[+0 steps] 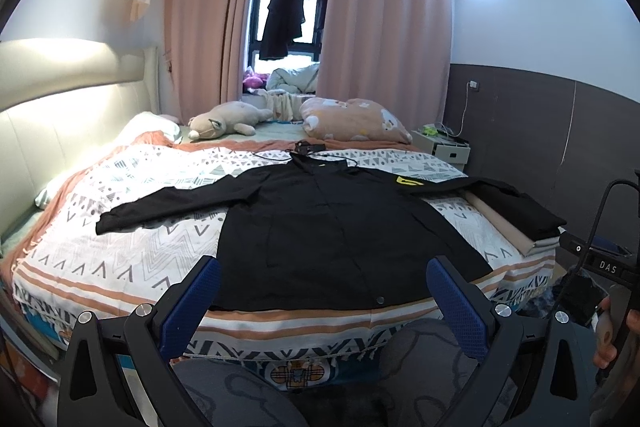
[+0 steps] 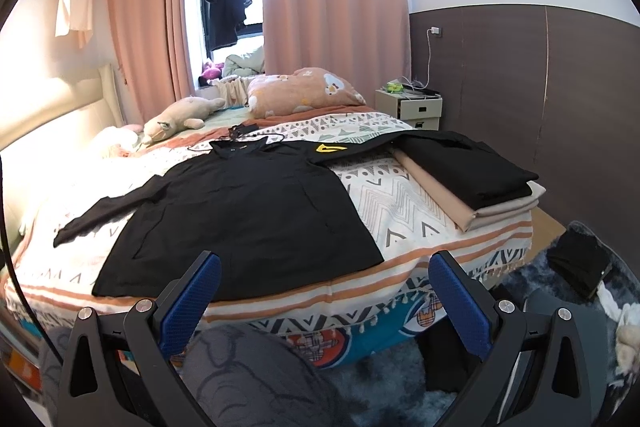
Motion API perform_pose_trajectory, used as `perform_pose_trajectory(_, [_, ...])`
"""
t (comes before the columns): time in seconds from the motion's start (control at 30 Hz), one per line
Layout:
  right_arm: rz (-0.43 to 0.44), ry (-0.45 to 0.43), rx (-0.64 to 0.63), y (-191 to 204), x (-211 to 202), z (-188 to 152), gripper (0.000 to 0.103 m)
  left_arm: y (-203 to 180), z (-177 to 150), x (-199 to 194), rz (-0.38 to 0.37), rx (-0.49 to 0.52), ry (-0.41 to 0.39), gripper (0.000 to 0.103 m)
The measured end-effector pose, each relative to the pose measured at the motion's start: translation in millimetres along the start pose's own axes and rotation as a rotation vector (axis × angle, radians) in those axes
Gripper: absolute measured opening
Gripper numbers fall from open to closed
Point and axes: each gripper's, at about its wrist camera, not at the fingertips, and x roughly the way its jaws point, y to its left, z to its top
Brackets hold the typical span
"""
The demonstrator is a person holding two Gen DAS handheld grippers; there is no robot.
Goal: Fold large clothes
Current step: 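Move both grippers over the black jacket toward its sleeves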
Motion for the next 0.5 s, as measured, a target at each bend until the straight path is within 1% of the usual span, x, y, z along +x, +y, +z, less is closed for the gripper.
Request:
perform_pose_trajectory(0.13, [0.009, 0.000, -0.006, 0, 1, 2, 0.103, 1, -1, -4, 0.018, -0.003, -0.007, 0.103])
perform_pose_trajectory(0.3, [0.037, -0.005, 0.026, -5, 3, 3, 0.103, 5, 0, -9, 0.040, -0.019, -0.011, 0.103])
perform_pose_trajectory(0.5, [0.039, -0.013, 0.028, -9, 3, -2, 0.103, 4, 1, -13, 0.058, -0.014, -0.017, 0.103])
